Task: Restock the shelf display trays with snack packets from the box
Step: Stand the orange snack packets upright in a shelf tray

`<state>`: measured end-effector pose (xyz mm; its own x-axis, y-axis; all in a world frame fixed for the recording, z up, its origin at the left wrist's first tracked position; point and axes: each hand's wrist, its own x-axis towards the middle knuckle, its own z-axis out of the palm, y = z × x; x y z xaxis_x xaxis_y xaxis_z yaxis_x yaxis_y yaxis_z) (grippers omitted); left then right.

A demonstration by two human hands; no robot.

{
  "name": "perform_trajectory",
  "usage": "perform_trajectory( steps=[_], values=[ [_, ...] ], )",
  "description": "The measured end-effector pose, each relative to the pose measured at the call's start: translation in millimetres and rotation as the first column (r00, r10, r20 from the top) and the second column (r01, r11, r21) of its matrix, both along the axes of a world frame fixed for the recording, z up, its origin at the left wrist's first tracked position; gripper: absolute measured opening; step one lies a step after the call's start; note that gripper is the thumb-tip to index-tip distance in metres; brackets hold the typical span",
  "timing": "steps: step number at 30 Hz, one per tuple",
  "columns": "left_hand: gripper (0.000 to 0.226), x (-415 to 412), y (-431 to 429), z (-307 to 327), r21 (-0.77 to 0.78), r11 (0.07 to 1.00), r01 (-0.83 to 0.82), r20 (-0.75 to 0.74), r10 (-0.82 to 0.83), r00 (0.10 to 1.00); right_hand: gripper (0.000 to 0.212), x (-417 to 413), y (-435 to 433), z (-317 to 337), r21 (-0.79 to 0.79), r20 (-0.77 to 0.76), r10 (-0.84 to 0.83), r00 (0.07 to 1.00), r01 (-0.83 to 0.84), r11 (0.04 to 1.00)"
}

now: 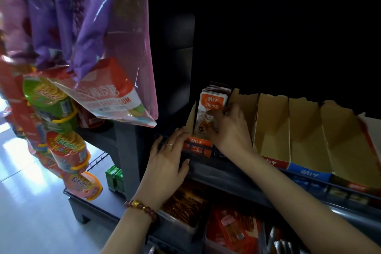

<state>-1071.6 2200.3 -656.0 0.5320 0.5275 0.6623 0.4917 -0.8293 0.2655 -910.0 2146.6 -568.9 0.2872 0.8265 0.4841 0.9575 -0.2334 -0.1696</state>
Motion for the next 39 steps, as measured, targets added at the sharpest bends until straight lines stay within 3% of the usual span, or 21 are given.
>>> perform_trajectory(
  steps=[7,21,25,28,30,34,39],
  values=[
    [0.057,-0.4,-1.2,0.9,-0.005,1.000,-0.007,-0.001,0.007,1.000,0.053,-8.0,1.0,7.2,-0.180,-0.142,-0.028,0.989,0.002,0.984],
    [0.059,-1.5,-0.9,3.4,-0.020,1.000,-0.006,-0.019,0.006,1.000,0.056,-12.0,5.2,4.7,-0.136,-0.146,-0.019,0.989,-0.002,0.991],
    [0.065,-6.4,-3.6,8.0,0.023,0.999,-0.027,-0.101,0.030,0.994,0.047,-12.9,-14.2,12.8,-0.010,-0.184,0.052,0.982,-0.055,0.998],
    [0.064,-18.0,-13.9,19.1,0.056,0.998,0.010,-0.125,-0.003,0.992,0.022,-13.9,-35.8,12.7,0.233,-0.157,0.271,0.950,-0.231,0.945],
    [0.049,-30.0,-28.5,24.5,0.107,0.992,0.069,-0.142,-0.053,0.988,0.014,-17.7,-54.1,9.8,0.280,-0.178,0.456,0.872,-0.399,0.873],
    [0.029,-61.7,-71.3,19.1,0.138,0.957,0.254,-0.316,-0.201,0.927,0.015,-33.1,-100.2,-13.3,0.123,-0.238,0.648,0.723,-0.640,0.759],
    [0.029,-113.7,-111.1,-5.9,-0.079,0.962,0.263,-0.492,-0.267,0.828,0.017,-59.9,-142.0,-75.4,-0.181,-0.339,0.675,0.656,-0.749,0.637]
  ],
)
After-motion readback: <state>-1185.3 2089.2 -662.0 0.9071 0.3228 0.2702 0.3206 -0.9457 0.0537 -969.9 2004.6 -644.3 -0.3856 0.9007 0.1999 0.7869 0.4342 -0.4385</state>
